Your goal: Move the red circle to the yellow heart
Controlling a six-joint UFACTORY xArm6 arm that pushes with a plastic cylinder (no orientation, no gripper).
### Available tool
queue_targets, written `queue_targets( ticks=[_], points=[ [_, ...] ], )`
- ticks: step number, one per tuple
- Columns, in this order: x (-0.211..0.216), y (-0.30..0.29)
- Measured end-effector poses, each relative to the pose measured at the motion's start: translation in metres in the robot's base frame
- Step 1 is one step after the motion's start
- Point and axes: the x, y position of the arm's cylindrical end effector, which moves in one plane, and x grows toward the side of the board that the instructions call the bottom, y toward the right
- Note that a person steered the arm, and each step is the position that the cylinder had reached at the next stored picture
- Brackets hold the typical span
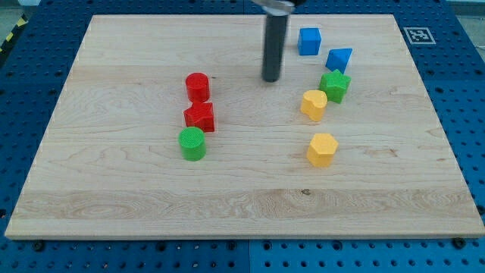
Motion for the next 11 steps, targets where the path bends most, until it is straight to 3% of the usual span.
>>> queue_targets(
  ticks=[2,3,4,5,8,11],
  points=[
    [-0.027,-0.121],
    [-0.001,-0.17],
    [0.032,-0.173],
    [0.031,-0.172],
    [0.024,-0.086],
    [0.062,-0.023]
  ],
)
